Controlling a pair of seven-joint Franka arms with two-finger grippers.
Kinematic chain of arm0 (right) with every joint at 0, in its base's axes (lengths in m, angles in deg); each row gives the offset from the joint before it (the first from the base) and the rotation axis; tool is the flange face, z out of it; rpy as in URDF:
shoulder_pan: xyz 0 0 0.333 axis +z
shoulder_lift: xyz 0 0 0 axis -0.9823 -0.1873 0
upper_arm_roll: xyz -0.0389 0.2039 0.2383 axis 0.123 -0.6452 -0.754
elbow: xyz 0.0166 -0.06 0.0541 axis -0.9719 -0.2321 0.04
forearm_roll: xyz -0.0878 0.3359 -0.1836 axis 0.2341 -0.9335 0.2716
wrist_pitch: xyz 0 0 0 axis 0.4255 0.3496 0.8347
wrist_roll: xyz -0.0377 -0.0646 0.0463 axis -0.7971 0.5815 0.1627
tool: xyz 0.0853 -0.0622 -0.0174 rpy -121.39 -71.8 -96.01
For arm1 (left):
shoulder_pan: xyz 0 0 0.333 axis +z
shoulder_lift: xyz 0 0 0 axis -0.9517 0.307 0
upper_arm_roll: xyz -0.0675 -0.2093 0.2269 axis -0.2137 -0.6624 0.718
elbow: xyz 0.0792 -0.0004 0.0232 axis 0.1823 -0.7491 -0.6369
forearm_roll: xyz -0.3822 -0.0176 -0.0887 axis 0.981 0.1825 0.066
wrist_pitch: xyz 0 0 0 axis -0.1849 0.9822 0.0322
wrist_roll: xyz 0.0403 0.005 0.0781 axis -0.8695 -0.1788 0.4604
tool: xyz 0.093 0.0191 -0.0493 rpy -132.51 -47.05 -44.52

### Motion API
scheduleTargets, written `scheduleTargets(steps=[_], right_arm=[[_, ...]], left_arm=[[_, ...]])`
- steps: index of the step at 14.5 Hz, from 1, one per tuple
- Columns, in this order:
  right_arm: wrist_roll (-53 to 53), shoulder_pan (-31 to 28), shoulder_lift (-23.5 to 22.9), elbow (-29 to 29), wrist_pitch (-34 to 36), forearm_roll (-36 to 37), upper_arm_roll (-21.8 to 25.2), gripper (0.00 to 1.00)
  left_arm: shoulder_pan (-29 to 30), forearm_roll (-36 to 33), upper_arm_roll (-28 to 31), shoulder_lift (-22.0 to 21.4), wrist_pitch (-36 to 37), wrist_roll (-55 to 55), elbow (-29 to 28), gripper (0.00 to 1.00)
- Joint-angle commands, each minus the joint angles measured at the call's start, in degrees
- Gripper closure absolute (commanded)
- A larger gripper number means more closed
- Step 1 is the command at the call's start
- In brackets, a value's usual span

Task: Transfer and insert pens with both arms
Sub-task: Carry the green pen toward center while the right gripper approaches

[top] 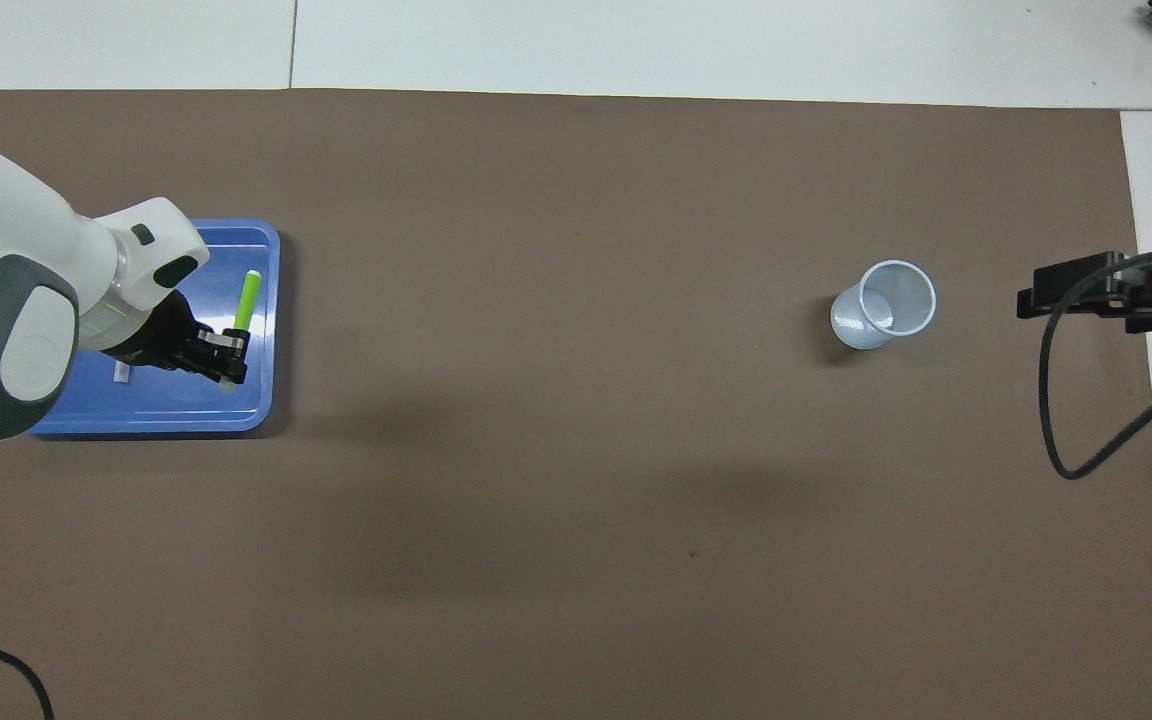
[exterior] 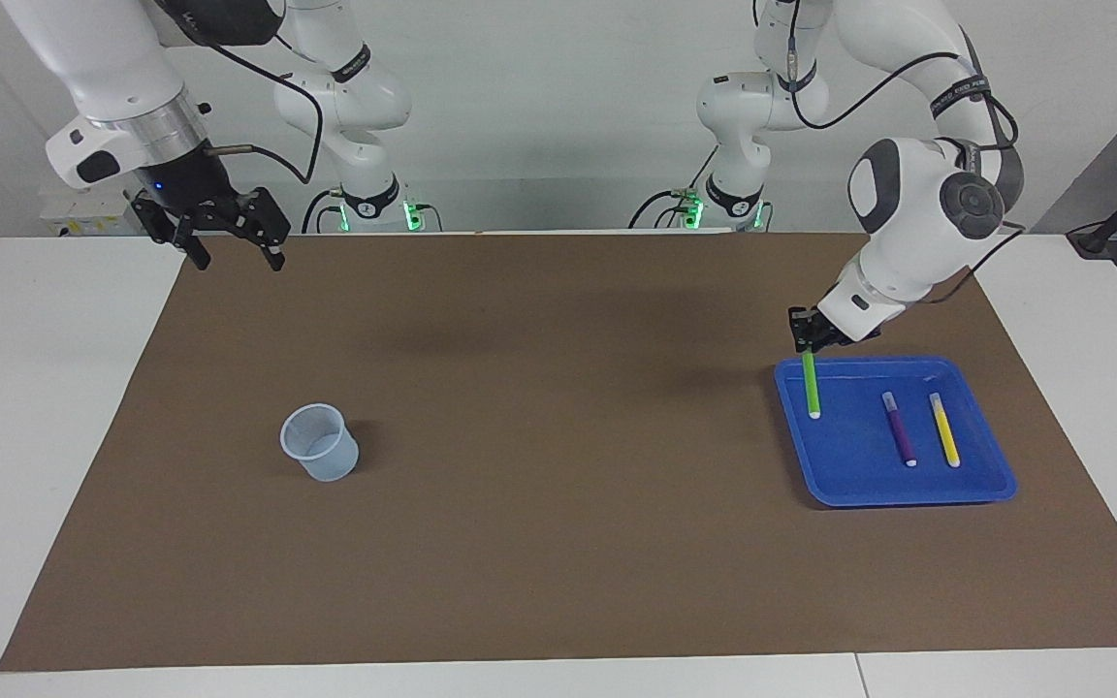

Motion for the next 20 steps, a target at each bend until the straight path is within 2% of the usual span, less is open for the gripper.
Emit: scheduleTargets(steps=[1,2,6,7,8,9,10,13,15,17,20], right_arm=[[-8.0,0.0,-3.1,1.0,-4.4,-6.3,-1.0,0.0],[-12.0,1.1,-3.5,1.2,-5.7,-8.9,-1.6,0.0],[-28.9,9.2,-6.7,1.1,-18.2,-18.3,-1.8,0.0],[-30.9,11.3,-8.3,1.1,-21.3,-19.9,-1.8,0.0],[-31.4,12.7,-10.3,1.2,-25.4,-24.7,-1.8,0.0],[-31.3,14.0,-13.4,1.2,-29.4,-28.3,-1.8,0.0],[-31.0,15.4,-16.6,1.2,-31.2,-28.9,-1.8,0.0],[-30.4,16.4,-17.7,1.0,-30.5,-29.9,-2.7,0.0],[-25.5,16.8,-17.5,-0.5,-29.0,-30.2,-3.1,0.0],[-21.7,16.7,-16.8,-1.1,-24.2,-30.2,-3.1,0.0],[-14.4,16.1,-14.8,-1.1,-17.0,-30.1,-3.0,0.0]], left_arm=[[-2.3,4.8,-0.5,-2.2,3.2,6.0,-0.2,1.0],[-2.9,7.1,-0.6,-2.6,4.4,7.8,-0.1,1.0],[-7.5,16.0,-1.9,-4.7,5.0,16.2,-1.1,1.0],[-9.5,18.5,-1.9,-4.7,4.0,18.9,-1.1,1.0],[-12.2,21.0,-1.8,-4.6,2.5,21.7,-1.1,1.0],[-14.4,22.9,-1.9,-4.5,0.1,24.8,-1.1,1.0],[-16.6,23.9,-1.9,-4.3,-2.2,26.4,-1.0,1.0],[-21.9,25.6,-2.0,-4.5,-9.6,32.0,-1.0,1.0],[-24.3,27.4,-1.9,-4.7,-15.2,35.1,-0.9,1.0],[-25.7,27.4,-2.0,-4.5,-21.6,37.3,-1.1,1.0],[-26.3,27.4,-2.0,-4.0,-26.4,37.6,-1.4,1.0]])
